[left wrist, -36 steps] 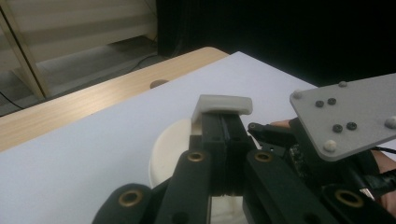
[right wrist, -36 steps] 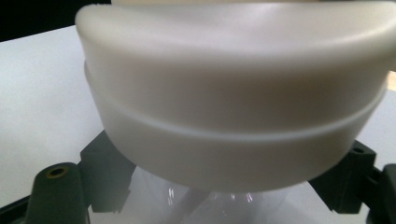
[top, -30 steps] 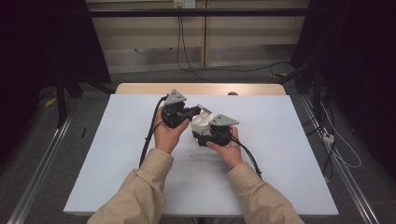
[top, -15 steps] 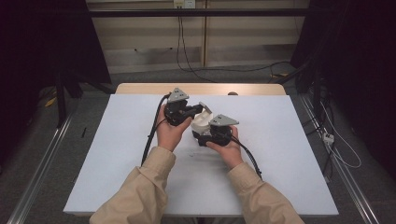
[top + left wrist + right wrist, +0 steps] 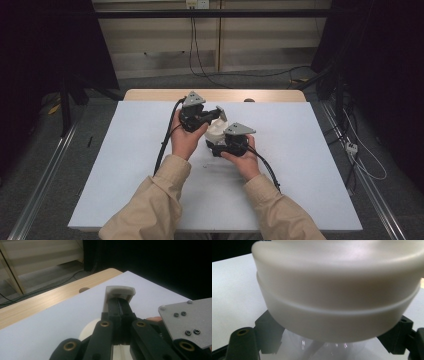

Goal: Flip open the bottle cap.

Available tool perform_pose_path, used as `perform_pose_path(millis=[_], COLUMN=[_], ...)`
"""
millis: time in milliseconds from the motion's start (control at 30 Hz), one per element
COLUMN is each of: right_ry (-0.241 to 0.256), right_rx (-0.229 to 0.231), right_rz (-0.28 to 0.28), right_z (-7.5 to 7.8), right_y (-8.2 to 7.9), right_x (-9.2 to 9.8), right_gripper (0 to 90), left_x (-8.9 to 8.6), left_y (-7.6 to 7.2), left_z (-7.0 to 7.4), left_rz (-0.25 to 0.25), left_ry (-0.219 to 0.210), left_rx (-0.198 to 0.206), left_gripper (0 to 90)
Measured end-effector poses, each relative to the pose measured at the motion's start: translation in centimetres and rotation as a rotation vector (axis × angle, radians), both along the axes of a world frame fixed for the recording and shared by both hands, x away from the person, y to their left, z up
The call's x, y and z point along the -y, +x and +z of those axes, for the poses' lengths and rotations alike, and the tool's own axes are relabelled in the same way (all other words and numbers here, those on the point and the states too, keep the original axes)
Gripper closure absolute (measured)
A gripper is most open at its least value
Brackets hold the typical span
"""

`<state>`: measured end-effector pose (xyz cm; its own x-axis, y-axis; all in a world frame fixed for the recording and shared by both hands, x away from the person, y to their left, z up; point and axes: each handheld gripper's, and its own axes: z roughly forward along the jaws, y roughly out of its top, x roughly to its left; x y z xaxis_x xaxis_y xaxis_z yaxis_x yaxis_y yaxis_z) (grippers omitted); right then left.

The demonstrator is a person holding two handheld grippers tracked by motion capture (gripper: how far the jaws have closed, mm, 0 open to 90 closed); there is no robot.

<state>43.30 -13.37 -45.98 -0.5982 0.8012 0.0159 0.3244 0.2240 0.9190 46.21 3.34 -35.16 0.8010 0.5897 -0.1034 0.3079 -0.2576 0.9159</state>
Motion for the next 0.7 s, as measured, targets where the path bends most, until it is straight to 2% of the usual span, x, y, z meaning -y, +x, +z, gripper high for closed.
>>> perform_pose_path(millis=[700], right_ry=[-0.001], right_rx=[0.001], right_rz=[0.000], right_z=[-0.01], right_y=[0.03], right_x=[0.01], right_gripper=[18.8], left_x=[0.74], left_y=[0.61], left_z=[0.18], left_rz=[0.006], left_ry=[0.003], left_rx=[-0.006], left_gripper=[90.0])
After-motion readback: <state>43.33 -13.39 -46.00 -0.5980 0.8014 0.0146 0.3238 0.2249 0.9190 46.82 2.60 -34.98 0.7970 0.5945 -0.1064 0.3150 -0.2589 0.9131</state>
